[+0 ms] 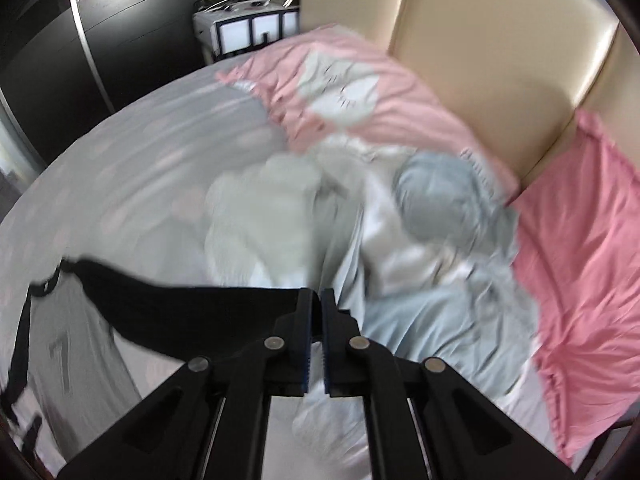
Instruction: Fold clothes
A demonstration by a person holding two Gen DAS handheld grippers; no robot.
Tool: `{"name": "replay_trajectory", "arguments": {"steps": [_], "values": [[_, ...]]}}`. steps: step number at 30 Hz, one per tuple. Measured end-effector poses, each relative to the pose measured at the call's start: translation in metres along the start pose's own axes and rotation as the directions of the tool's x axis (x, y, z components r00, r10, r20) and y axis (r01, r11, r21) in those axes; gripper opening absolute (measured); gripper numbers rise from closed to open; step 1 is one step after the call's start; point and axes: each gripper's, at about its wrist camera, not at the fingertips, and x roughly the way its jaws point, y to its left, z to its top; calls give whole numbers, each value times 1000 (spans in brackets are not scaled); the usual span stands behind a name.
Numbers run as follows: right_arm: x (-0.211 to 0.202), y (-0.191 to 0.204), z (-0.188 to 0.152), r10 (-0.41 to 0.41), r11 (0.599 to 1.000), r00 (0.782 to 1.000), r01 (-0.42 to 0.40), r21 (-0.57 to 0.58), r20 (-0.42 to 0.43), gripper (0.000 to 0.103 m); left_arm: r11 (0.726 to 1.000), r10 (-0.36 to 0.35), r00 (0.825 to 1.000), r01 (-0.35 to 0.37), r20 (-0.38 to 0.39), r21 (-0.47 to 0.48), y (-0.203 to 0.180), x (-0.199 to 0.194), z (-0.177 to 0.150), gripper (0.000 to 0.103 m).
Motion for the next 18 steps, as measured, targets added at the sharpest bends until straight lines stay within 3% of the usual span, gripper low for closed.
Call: {"name": "replay_trajectory", "arguments": {"steps": [5, 11, 15, 18], "values": [[-6, 9, 43, -76, 997, 997, 77, 31, -7, 4, 1000, -6, 1000, 7, 3, -15, 8, 0, 4, 32], [-6, 11, 68, -190, 980, 982, 191, 48, -20, 3, 1000, -17, 1000, 17, -4, -26, 16, 4, 11, 32], [-17, 19, 78, -190, 980, 982, 190, 55, -15, 3, 1000, -17, 1000, 17, -8, -16, 17, 6, 13, 32], [-29, 42, 80, -138, 990, 990, 139, 31, -25, 3, 1000, -21, 1000, 20, -14, -17, 19, 7, 17, 32]]}}
